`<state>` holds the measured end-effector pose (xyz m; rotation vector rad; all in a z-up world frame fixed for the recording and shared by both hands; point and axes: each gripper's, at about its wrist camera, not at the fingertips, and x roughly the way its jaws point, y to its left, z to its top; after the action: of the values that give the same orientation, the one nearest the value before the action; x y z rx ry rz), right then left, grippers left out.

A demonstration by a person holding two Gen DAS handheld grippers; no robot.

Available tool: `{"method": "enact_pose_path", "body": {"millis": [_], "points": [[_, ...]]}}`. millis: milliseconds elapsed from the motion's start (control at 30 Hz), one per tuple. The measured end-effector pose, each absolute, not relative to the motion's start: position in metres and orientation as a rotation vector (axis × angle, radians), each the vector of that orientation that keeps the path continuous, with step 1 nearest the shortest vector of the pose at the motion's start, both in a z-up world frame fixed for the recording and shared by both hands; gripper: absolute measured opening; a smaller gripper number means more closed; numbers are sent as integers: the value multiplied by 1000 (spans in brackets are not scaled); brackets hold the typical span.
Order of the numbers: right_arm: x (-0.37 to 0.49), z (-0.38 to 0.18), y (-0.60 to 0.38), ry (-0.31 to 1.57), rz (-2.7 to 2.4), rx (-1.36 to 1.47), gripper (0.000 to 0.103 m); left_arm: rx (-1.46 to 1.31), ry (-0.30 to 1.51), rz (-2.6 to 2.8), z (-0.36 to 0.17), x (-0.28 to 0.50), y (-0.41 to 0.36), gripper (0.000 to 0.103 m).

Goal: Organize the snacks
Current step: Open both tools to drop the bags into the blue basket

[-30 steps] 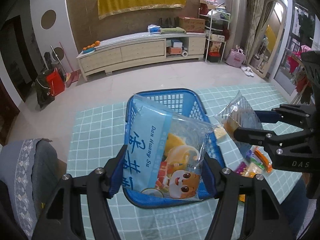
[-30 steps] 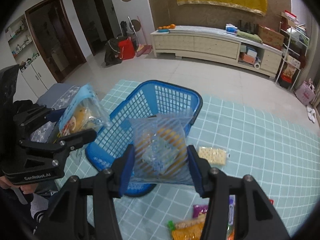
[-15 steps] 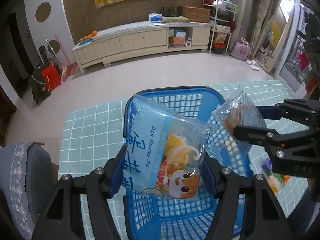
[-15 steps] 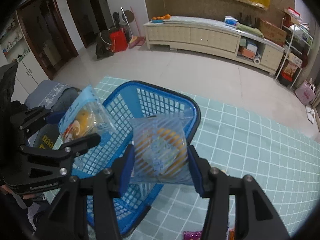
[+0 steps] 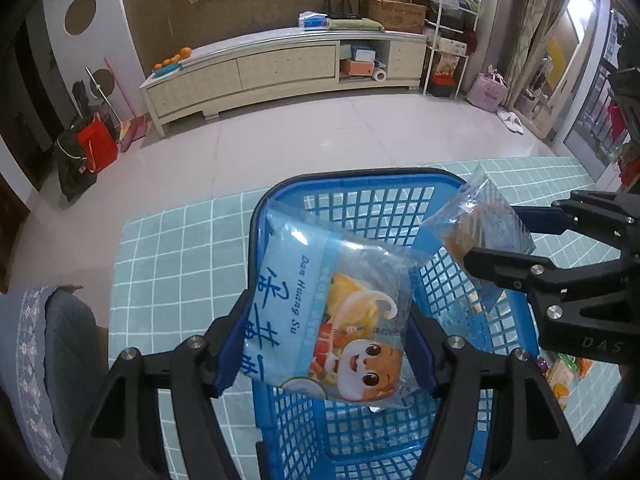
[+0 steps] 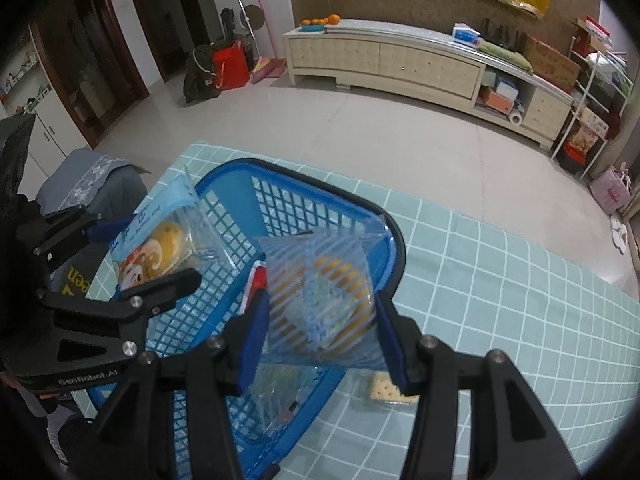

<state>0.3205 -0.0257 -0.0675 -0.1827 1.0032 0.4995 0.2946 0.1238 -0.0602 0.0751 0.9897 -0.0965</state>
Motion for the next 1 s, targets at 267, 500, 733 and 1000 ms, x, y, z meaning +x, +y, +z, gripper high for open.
{"method": "enact_pose_path", "body": {"millis": [267, 500, 733, 1000], "points": [[319, -61, -36, 973, 441, -134, 88, 127, 947, -95, -48, 282, 118, 83], [293, -42, -59, 947, 418, -86, 90, 78, 919, -90, -27, 263, 122, 83], [262, -20, -94, 927, 395, -39, 90, 110, 872, -99, -2, 235, 102, 83], [226, 2, -130, 890, 359, -8, 90, 109, 828, -143, 19, 207, 67, 83]]}}
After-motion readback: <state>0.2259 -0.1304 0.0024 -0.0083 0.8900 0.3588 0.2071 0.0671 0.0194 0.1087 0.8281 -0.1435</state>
